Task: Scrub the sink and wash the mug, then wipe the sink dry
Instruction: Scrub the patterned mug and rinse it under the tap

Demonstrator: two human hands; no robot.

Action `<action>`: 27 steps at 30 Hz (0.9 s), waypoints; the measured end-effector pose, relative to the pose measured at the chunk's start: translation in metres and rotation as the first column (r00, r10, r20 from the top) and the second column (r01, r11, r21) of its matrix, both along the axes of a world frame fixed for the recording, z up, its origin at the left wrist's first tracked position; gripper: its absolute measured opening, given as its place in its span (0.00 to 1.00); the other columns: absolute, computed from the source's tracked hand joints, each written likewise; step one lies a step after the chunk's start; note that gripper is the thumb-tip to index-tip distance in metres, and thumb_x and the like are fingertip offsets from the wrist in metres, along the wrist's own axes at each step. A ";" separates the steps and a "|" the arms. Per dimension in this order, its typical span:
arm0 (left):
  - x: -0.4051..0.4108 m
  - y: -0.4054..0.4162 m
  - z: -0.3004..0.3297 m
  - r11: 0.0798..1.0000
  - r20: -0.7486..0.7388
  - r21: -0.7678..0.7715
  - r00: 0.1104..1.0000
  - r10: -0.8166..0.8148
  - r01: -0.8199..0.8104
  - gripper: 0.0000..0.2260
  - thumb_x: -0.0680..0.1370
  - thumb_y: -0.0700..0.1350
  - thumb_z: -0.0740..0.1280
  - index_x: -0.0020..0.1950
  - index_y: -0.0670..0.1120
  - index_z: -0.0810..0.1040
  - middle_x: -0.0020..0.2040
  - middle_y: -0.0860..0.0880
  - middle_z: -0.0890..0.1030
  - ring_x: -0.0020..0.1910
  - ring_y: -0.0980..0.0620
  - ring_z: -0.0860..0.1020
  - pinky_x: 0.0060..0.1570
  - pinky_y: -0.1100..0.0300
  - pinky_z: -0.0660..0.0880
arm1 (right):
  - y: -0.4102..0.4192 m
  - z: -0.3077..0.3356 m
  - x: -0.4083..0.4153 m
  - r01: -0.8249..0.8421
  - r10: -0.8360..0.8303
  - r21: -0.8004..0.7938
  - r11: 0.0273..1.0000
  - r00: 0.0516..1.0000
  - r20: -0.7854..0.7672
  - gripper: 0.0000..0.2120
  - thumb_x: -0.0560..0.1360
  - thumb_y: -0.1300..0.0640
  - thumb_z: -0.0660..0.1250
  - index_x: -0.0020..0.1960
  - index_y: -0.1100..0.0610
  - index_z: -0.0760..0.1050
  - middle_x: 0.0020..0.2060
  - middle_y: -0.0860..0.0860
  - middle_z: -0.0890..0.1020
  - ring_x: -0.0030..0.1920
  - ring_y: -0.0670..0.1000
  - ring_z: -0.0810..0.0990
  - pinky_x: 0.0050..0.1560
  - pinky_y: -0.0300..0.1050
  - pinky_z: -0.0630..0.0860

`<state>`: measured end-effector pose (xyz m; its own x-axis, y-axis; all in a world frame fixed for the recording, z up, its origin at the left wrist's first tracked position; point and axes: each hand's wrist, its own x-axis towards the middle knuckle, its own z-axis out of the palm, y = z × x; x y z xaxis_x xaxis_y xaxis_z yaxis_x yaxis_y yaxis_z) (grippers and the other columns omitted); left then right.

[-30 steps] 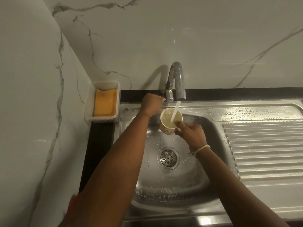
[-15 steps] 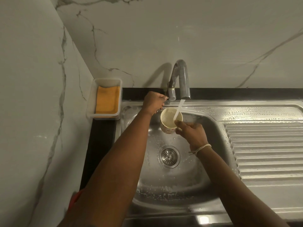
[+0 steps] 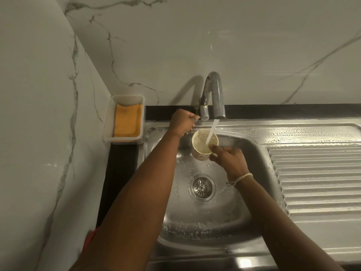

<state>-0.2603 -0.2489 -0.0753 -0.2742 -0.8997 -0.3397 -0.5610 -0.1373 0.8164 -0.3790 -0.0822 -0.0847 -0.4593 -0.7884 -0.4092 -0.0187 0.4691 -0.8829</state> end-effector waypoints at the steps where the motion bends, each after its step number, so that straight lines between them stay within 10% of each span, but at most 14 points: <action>1: 0.000 -0.001 0.001 1.000 0.023 -0.007 1.000 -0.014 0.014 0.11 0.79 0.49 0.68 0.55 0.43 0.82 0.43 0.44 0.85 0.39 0.50 0.82 0.31 0.63 0.72 | 0.000 0.000 0.000 -0.001 0.001 -0.002 1.000 1.000 0.007 0.23 0.65 0.40 0.75 0.39 0.63 0.84 0.35 0.56 0.86 0.47 0.66 0.84 0.53 0.67 0.80; 8: -0.005 -0.009 0.008 0.991 0.227 -0.077 0.970 -0.087 0.107 0.15 0.77 0.52 0.68 0.44 0.40 0.83 0.38 0.45 0.84 0.40 0.48 0.83 0.50 0.51 0.80 | 0.000 -0.003 -0.004 -0.004 0.004 -0.023 1.000 1.000 0.018 0.27 0.61 0.38 0.74 0.39 0.64 0.83 0.36 0.60 0.85 0.47 0.68 0.83 0.52 0.67 0.80; 15: -0.025 -0.012 0.043 0.905 0.437 -0.247 0.873 -0.215 0.346 0.09 0.75 0.45 0.70 0.40 0.42 0.76 0.37 0.47 0.79 0.35 0.49 0.78 0.38 0.58 0.74 | 0.001 -0.005 -0.012 -0.024 0.025 -0.030 0.999 0.999 0.025 0.24 0.65 0.41 0.74 0.41 0.64 0.84 0.36 0.60 0.85 0.44 0.66 0.84 0.52 0.66 0.80; 20: -0.031 -0.002 0.046 0.869 0.368 -0.319 0.894 -0.255 0.379 0.11 0.76 0.46 0.71 0.49 0.38 0.81 0.44 0.43 0.84 0.42 0.47 0.83 0.44 0.54 0.81 | 0.009 0.007 -0.024 -0.003 0.005 -0.024 1.000 0.995 0.096 0.23 0.67 0.47 0.75 0.42 0.70 0.82 0.38 0.64 0.85 0.45 0.64 0.85 0.55 0.63 0.81; 27: -0.031 0.076 0.009 0.932 0.232 -0.331 0.970 -0.070 0.146 0.16 0.75 0.51 0.70 0.32 0.43 0.76 0.27 0.50 0.74 0.27 0.54 0.70 0.31 0.59 0.65 | 0.065 0.039 -0.080 0.083 -0.076 -0.056 0.995 0.991 0.113 0.26 0.68 0.50 0.77 0.37 0.74 0.75 0.34 0.64 0.80 0.44 0.63 0.86 0.49 0.60 0.83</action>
